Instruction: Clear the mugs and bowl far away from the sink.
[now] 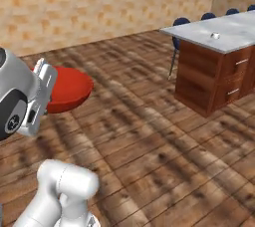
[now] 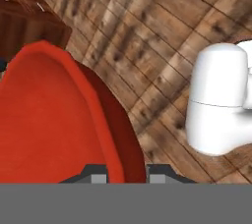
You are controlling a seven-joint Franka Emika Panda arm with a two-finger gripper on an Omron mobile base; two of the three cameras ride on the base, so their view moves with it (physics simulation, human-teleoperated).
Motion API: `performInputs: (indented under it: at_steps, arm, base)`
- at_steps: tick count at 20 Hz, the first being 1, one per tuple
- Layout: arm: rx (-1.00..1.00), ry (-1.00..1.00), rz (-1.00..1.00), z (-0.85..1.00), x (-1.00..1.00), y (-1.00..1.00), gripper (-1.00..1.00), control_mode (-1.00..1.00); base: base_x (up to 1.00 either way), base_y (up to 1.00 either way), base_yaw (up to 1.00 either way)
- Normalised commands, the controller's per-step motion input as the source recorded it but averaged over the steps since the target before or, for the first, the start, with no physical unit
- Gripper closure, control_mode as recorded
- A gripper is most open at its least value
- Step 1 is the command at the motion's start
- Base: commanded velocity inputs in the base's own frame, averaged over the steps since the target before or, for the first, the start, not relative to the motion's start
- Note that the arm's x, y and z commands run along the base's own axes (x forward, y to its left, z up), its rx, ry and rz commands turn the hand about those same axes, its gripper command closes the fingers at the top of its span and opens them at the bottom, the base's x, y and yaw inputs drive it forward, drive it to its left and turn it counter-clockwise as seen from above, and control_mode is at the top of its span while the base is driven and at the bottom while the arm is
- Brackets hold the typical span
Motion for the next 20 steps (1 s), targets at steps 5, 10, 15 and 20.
performInputs:
  at_steps: [5, 10, 15, 20]
  arm:
    - [0.0, 0.0, 0.0, 0.0, 0.0, 0.0, 1.0, 1.0]
    - [0.0, 0.0, 0.0, 0.0, 0.0, 0.0, 1.0, 1.0]
    - [0.0, 0.0, 0.0, 0.0, 0.0, 0.0, 1.0, 1.0]
    - [0.0, 0.0, 0.0, 0.0, 0.0, 0.0, 1.0, 1.0]
  base:
    - [0.27, 0.03, -0.9]
    - [0.96, 0.7, -0.67]
    - [1.0, 1.0, -0.46]
    - [1.0, 1.0, -0.21]
